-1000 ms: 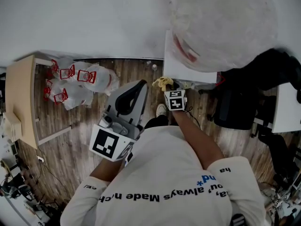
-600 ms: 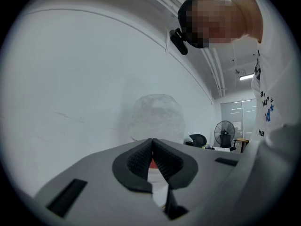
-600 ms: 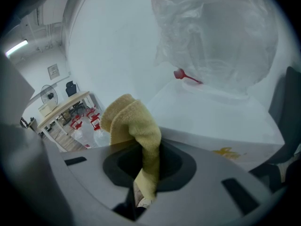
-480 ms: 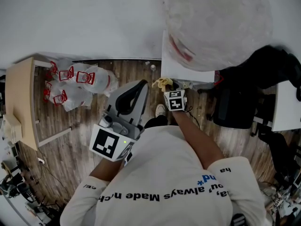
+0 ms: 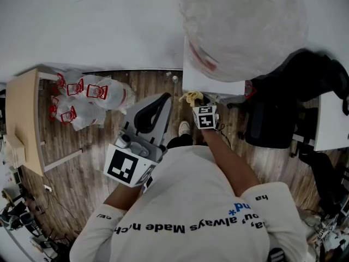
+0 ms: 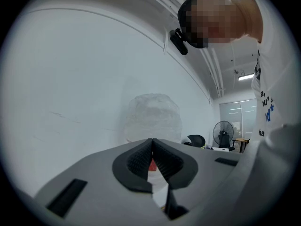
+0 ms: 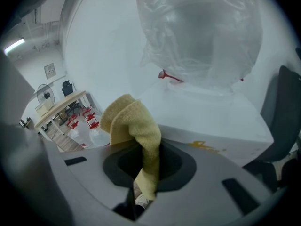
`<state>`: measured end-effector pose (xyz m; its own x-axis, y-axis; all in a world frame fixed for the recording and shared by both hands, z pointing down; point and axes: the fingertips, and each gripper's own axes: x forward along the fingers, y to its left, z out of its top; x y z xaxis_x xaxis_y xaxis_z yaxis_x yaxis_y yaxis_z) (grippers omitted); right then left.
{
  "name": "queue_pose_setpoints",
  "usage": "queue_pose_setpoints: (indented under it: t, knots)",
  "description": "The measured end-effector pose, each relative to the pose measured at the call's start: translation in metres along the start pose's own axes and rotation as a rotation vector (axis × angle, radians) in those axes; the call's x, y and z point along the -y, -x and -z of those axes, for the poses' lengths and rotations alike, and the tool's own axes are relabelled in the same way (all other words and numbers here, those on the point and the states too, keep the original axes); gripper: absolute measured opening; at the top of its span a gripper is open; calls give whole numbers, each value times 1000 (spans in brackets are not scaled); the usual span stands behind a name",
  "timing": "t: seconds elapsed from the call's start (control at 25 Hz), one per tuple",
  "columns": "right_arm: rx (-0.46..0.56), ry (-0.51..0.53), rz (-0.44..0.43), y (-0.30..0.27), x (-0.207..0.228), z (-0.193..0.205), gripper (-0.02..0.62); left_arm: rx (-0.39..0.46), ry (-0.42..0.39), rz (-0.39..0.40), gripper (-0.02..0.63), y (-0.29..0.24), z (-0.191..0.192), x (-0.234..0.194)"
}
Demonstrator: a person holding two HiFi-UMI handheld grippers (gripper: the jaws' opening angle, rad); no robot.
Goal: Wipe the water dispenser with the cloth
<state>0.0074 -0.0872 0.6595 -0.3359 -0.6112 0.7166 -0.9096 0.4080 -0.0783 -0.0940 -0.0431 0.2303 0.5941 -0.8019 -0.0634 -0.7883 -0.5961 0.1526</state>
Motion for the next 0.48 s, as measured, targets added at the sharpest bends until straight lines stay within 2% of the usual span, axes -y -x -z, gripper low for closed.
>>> queue_pose_setpoints:
  t: [0.48]
  knots:
    - [7, -29, 28, 8, 31, 7, 57, 2, -1, 8, 20, -13, 0, 16]
